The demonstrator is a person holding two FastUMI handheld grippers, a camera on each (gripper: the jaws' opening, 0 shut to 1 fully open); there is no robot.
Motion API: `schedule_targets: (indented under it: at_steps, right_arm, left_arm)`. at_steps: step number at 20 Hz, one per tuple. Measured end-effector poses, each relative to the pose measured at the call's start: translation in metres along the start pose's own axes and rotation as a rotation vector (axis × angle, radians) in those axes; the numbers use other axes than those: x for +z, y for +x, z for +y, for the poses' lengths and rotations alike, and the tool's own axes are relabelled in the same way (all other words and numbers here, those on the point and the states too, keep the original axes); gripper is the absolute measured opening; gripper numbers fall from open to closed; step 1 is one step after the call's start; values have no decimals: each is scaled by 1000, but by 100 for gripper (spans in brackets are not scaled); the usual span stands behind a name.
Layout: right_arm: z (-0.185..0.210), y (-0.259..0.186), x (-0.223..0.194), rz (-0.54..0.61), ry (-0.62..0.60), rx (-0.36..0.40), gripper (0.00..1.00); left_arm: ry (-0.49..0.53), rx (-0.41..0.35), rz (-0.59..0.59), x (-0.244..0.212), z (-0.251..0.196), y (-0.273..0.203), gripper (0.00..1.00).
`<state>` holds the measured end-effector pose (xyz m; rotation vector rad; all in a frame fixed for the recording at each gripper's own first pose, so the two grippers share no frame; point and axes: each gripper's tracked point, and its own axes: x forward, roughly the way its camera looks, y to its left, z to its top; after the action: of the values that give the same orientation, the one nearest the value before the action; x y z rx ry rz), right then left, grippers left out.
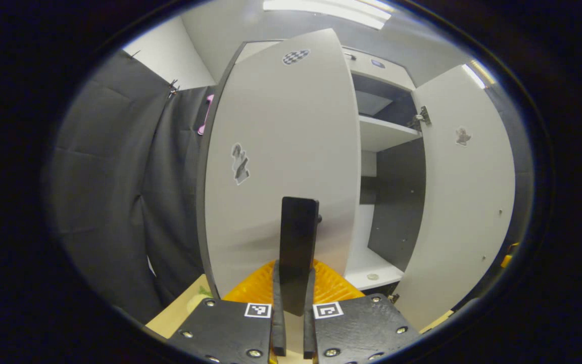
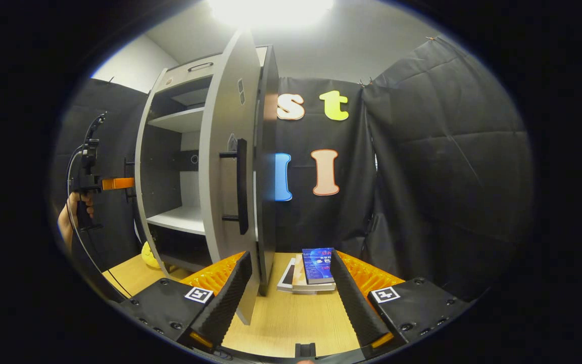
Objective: Open the right door of the double-door shoe cabinet with the right hand, and open the left door with the left hand.
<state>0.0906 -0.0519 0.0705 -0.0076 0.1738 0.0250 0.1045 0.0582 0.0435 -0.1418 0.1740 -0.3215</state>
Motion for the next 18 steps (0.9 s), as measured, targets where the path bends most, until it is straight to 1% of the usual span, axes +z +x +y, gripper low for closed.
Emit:
schedule_targets:
  at_steps: [3, 4, 5, 6, 8, 9, 11, 12, 16, 17, 18]
  right_arm:
    - [10, -3, 0, -2, -15, -3, 98]
    - [14, -3, -1, -1, -19, -3, 96]
    - [17, -3, -1, 2, -20, -2, 98]
    - [21, -4, -2, 3, -20, -1, 96]
    - [29, -6, -2, 2, -18, 2, 98]
    - [33, -7, -2, 3, -18, 5, 98]
    - [40, -8, -3, 3, -24, 6, 98]
    - [44, -8, -4, 5, -25, 7, 98]
    - [61, -10, -10, 10, -23, 20, 96]
    - [66, -11, -12, 13, -25, 22, 98]
    - [70, -11, -13, 14, -26, 25, 98]
  left_arm:
    - [-18, -2, 3, 1, 5, -8, 16]
    - [-23, -2, 3, 1, 7, -11, 16]
    - [-26, -1, 1, 2, 9, -14, 16]
    - [-26, 2, 0, 2, 11, -16, 15]
    - [-25, 3, -5, 2, 18, -21, 17]
    - [-34, 3, -8, 3, 19, -20, 10]
    - [-39, 5, -7, 3, 23, -24, 12]
    - [-35, 8, -8, 3, 26, -25, 10]
    - [-23, 24, -3, 2, 39, -31, 10]
    - [-19, 30, -2, 1, 43, -32, 11]
    - [-16, 39, 5, 0, 48, -34, 11]
